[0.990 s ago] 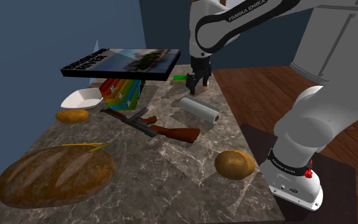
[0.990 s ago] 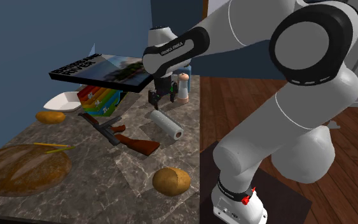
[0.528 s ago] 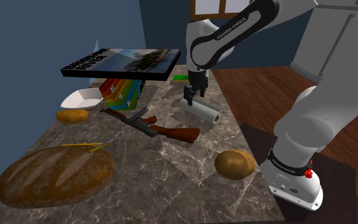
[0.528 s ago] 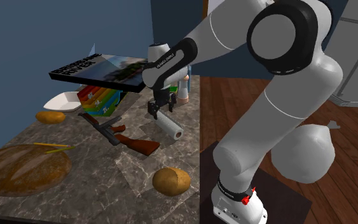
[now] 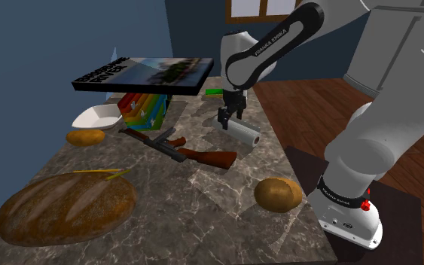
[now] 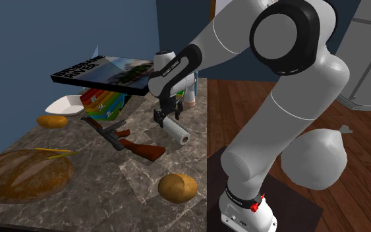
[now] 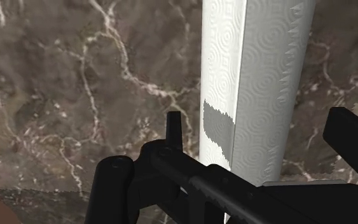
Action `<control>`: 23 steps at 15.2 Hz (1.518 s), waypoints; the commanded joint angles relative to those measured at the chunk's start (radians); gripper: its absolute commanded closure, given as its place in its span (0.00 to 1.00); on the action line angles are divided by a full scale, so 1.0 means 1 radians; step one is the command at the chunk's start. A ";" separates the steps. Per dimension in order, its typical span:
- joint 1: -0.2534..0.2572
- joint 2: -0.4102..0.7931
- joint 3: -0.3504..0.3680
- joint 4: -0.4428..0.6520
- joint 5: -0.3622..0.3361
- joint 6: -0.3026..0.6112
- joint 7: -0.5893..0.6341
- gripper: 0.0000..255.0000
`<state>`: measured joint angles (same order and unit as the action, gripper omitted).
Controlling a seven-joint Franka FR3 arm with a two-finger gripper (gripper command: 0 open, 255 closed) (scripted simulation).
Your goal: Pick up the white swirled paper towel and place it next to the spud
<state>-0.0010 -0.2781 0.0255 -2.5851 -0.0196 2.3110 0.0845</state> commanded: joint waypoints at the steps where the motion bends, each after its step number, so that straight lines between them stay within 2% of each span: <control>1: 0.000 0.000 0.000 0.000 0.000 0.001 0.000 0.00; 3: 0.000 0.000 0.000 0.000 0.000 0.001 0.000 0.00; 4: 0.000 0.000 0.000 0.000 0.000 0.001 0.000 1.00; 13: 0.000 0.000 0.000 0.000 0.000 0.001 0.000 1.00; 23: 0.001 -0.080 -0.002 0.073 0.004 -0.153 -0.005 1.00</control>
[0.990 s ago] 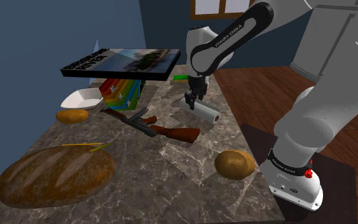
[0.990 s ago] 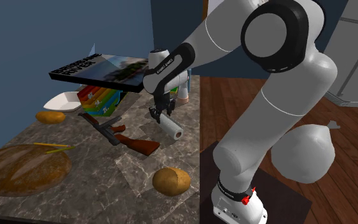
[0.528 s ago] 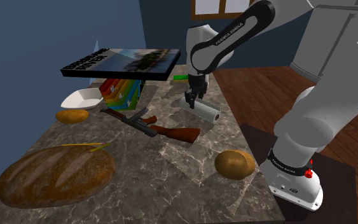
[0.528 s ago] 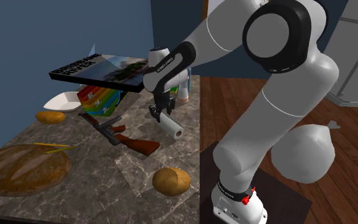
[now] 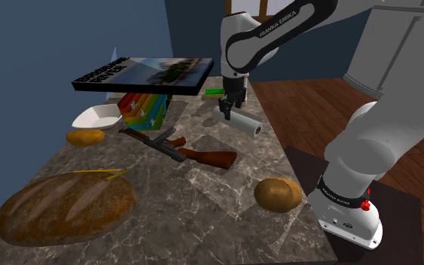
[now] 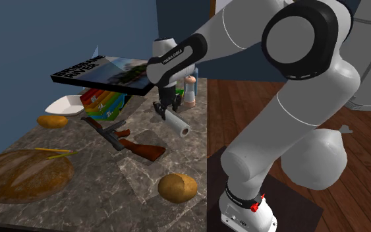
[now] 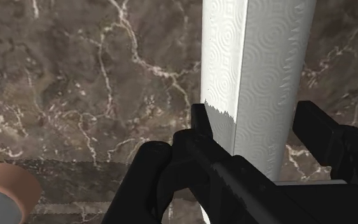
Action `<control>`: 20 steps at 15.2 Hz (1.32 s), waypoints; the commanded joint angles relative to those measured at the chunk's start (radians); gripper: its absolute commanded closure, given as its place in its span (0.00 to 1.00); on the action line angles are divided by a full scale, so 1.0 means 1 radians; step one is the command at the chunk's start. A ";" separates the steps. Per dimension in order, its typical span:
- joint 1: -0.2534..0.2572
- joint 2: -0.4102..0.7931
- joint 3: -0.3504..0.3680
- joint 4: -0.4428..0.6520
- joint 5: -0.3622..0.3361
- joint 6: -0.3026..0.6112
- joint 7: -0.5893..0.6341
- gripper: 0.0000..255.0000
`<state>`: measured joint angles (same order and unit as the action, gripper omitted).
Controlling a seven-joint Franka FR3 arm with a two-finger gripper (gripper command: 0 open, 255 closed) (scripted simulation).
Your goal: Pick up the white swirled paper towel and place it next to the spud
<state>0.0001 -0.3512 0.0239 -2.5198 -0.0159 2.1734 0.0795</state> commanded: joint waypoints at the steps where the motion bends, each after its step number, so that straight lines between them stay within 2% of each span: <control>1: 0.000 -0.014 0.000 0.016 0.001 -0.031 -0.001 1.00; 18: 0.001 -0.082 -0.002 0.192 0.003 -0.275 -0.006 1.00; 20: 0.010 -0.062 0.014 0.210 0.009 -0.273 0.015 1.00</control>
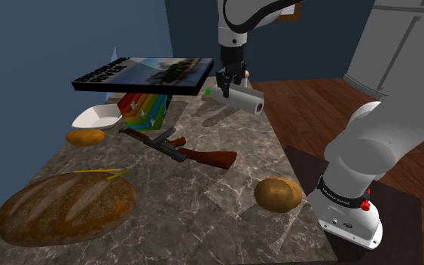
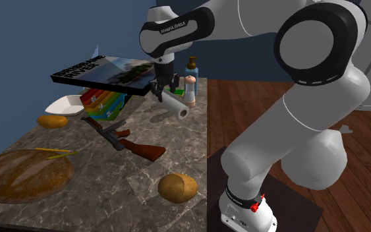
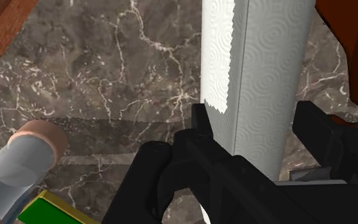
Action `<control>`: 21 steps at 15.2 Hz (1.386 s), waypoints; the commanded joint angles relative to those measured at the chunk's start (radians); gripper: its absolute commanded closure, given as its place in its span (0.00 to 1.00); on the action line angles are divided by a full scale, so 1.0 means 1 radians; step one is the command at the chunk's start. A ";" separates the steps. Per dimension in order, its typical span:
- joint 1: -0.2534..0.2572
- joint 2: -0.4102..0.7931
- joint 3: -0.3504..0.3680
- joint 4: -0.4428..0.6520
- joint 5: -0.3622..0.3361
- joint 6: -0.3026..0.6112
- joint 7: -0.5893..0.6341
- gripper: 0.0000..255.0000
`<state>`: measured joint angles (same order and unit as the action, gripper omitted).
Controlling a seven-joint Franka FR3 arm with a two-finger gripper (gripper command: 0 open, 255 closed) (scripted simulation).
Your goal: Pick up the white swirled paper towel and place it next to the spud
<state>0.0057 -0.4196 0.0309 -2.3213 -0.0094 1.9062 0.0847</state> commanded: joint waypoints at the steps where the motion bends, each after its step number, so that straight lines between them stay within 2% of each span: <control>1: 0.012 0.028 0.023 0.031 0.008 -0.004 0.032 1.00; 11: 0.086 0.280 0.164 0.286 0.015 -0.010 0.246 1.00; 21: 0.182 0.603 0.258 0.673 -0.066 -0.088 0.454 1.00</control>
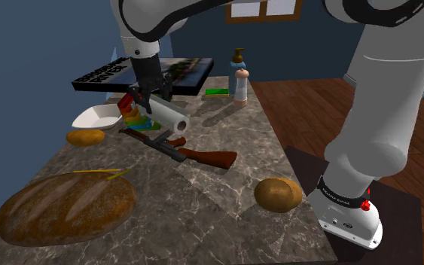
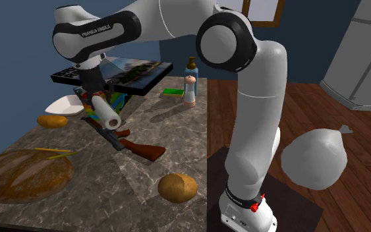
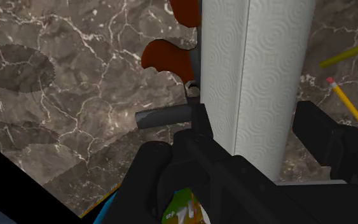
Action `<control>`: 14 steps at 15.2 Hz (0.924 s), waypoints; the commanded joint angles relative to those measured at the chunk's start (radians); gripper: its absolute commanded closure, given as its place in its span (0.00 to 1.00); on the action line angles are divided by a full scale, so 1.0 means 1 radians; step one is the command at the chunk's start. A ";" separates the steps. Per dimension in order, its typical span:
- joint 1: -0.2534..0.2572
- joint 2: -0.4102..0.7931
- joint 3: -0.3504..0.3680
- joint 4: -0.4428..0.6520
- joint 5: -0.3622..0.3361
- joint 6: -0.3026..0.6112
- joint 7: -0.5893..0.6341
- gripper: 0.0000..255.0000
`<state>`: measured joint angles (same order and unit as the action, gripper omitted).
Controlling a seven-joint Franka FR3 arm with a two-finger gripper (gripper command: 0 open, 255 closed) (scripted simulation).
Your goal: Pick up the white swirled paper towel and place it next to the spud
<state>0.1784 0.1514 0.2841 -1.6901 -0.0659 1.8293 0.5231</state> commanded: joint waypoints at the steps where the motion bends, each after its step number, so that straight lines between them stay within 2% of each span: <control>1: 0.023 0.069 0.011 0.090 -0.021 -0.025 0.034 1.00; 5: 0.088 0.231 0.025 0.316 -0.070 -0.098 0.102 1.00; 7: 0.136 0.340 0.027 0.479 -0.100 -0.157 0.133 1.00; 14: 0.127 0.333 0.023 0.374 -0.099 -0.059 0.138 1.00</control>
<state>0.3046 0.4799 0.3077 -1.3098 -0.1635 1.7593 0.6593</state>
